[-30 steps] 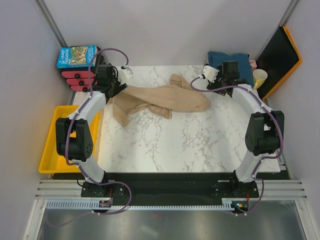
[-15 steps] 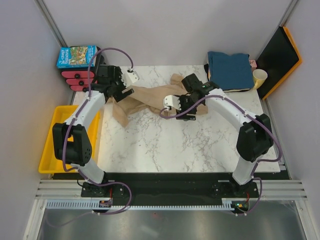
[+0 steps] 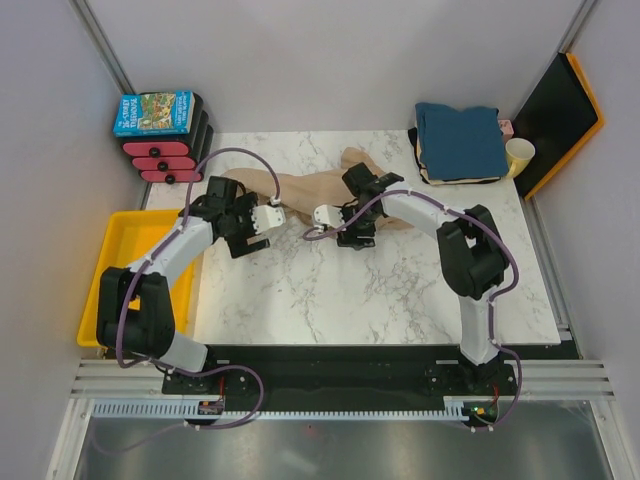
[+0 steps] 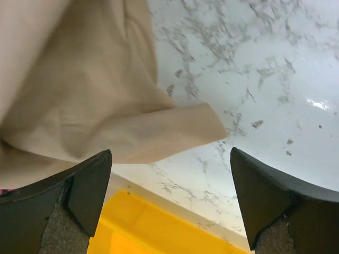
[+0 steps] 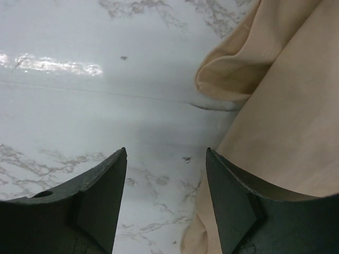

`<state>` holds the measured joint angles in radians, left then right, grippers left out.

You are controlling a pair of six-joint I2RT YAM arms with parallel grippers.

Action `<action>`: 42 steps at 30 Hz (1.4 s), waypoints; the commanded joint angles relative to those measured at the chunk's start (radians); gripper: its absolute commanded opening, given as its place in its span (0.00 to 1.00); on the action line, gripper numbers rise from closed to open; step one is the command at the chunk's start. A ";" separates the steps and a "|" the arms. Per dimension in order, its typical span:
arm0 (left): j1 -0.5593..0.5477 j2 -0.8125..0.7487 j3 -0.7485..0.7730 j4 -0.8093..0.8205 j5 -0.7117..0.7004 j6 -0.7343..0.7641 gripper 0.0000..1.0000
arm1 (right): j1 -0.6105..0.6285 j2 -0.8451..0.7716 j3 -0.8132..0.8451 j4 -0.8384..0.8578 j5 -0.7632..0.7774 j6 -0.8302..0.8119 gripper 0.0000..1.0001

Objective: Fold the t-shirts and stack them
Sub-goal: Flatten out the tshirt

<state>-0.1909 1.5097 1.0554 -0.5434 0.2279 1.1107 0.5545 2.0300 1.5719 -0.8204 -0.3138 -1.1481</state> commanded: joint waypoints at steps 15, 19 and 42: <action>0.062 -0.083 -0.262 0.306 0.014 0.112 1.00 | 0.050 0.058 0.093 0.152 -0.050 -0.018 0.68; 0.062 -0.080 -0.221 0.257 0.063 0.081 1.00 | 0.058 0.058 0.079 0.164 -0.051 -0.018 0.68; 0.041 -0.085 -0.224 0.194 0.080 0.023 1.00 | 0.088 0.116 0.059 0.224 -0.064 0.011 0.64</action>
<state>-0.1482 1.4330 0.8253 -0.3614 0.2962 1.1786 0.6315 2.1201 1.6276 -0.6285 -0.3416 -1.1374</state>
